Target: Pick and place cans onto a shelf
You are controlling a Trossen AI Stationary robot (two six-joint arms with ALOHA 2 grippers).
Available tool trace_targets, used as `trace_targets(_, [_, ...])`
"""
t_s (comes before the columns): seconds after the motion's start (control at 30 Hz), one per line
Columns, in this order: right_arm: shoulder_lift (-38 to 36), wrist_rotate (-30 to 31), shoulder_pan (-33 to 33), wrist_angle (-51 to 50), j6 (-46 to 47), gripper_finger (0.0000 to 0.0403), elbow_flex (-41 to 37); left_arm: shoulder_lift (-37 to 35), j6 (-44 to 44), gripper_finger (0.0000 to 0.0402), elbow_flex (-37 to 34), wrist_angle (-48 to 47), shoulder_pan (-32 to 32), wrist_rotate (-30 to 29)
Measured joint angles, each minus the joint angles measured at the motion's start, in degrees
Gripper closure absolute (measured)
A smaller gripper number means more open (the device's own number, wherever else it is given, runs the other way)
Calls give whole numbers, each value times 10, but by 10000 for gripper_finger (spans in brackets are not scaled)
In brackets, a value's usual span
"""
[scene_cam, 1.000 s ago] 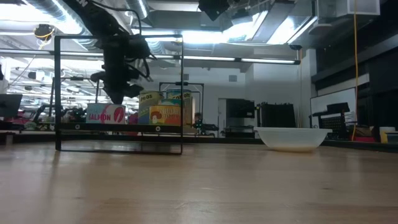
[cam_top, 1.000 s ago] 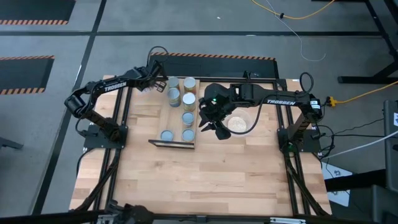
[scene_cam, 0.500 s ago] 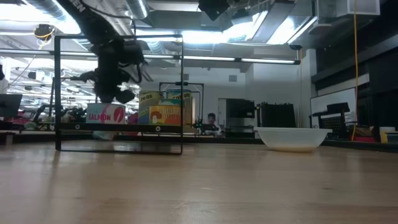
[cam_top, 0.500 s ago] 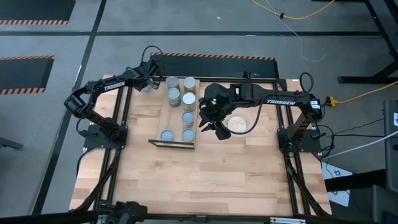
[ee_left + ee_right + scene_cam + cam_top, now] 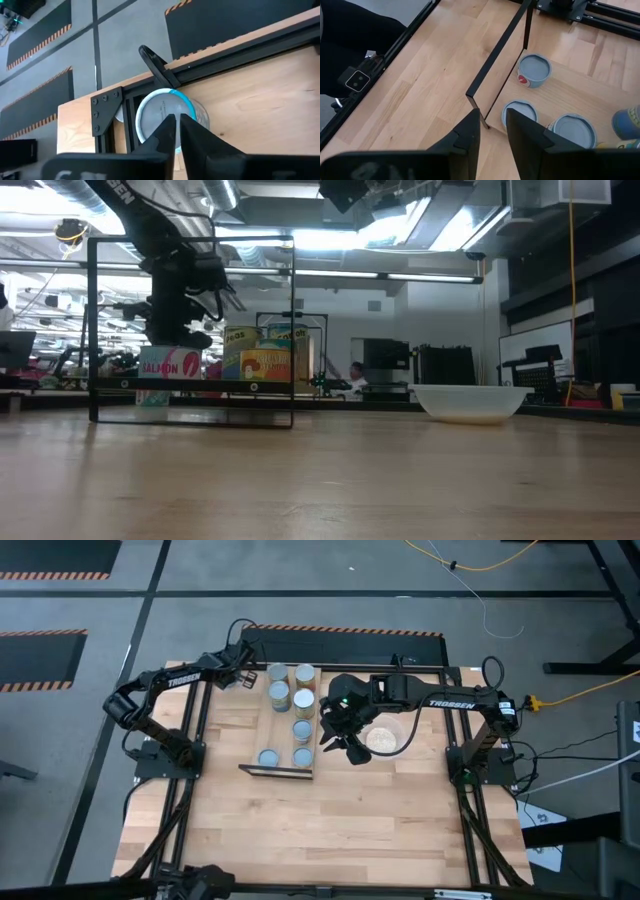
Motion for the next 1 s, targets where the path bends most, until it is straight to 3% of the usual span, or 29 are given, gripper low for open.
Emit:
trace_targets(0.4, [0, 0, 0, 0, 0, 304, 0, 0, -10, 292, 0, 0, 45, 76])
trace_targets(0.6, [0, 0, 0, 0, 0, 304, 0, 0, -20, 289, 0, 7, 56, 80])
trace_targets(1.0, [0, 0, 0, 0, 0, 304, 0, 0, 45, 288, 0, 7, 56, 60])
